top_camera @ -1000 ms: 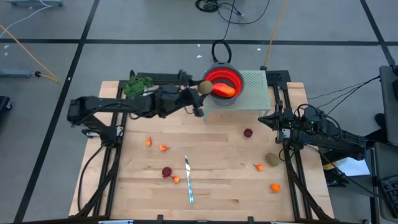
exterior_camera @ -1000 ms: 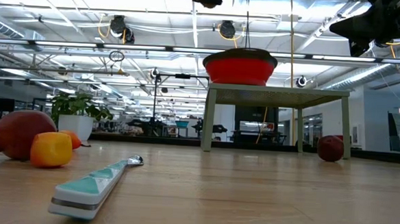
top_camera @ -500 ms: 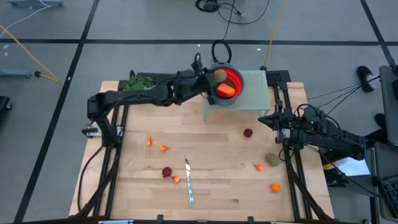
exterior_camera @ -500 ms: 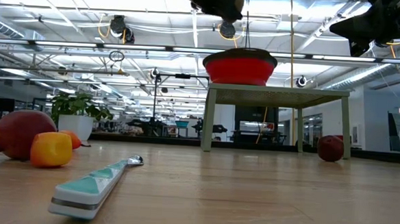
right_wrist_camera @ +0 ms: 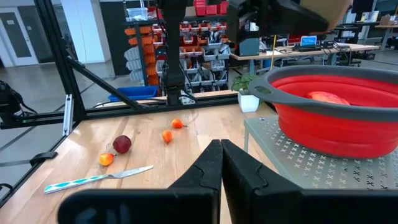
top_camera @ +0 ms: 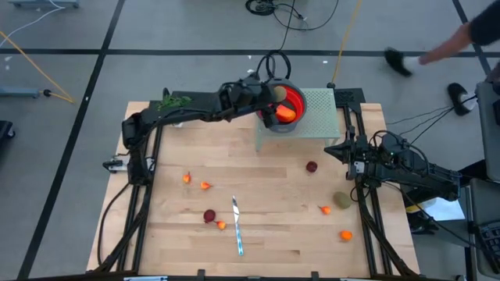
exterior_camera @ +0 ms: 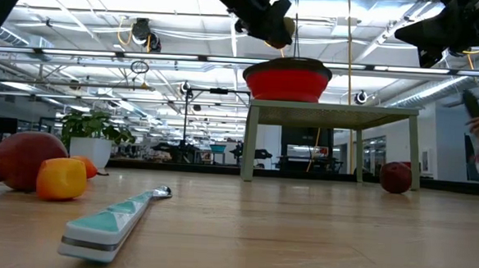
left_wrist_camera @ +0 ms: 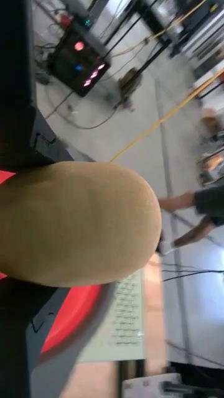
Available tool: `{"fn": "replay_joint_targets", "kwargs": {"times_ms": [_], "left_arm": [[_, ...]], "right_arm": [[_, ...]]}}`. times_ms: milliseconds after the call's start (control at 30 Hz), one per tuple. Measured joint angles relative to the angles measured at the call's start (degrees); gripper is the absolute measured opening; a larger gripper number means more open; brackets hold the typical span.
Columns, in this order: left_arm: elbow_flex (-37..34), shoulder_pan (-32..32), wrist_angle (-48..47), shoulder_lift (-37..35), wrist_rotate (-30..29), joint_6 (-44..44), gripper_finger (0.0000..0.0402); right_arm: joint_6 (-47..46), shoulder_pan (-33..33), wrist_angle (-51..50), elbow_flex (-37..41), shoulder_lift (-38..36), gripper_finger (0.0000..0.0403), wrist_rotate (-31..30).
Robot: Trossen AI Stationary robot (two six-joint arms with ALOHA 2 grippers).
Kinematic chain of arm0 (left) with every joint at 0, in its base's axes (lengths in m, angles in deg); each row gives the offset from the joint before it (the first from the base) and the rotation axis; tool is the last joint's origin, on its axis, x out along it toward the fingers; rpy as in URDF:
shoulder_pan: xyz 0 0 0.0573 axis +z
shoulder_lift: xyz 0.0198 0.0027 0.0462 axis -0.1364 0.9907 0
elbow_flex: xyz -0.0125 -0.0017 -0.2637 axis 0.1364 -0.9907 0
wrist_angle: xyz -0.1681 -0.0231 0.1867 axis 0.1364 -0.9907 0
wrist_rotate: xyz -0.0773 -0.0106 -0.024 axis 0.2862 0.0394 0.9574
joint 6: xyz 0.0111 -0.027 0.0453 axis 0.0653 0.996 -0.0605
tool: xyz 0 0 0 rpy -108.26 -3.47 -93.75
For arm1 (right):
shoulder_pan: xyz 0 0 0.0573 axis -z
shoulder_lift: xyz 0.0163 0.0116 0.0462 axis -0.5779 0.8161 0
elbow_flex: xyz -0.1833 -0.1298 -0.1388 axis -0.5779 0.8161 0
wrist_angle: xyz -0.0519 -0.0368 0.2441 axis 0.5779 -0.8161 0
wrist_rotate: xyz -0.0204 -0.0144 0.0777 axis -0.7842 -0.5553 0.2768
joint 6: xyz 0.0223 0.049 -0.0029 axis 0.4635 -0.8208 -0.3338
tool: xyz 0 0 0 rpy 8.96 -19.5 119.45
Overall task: Pick & Place Fruit
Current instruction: Put the kiwi into the red strainer bowl on the shelf
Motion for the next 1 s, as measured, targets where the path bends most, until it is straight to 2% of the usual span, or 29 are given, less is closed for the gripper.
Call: {"fn": "replay_joint_targets", "kwargs": {"times_ms": [200,467,1000], "left_arm": [[3.5,1.0,-3.7,2.9,3.3,4.0,0.0191],[3.5,1.7,-10.0,3.1,3.3,6.6,0.0207],[3.5,1.8,-14.2,3.1,6.2,11.6,0.0209]], "right_arm": [[0.0,0.0,0.0,0.0,0.0,0.0000,0.0],[0.0,0.0,0.0,0.0,0.0,0.0000,0.0],[0.0,0.0,0.0,0.0,0.0,0.0000,0.0]]}}
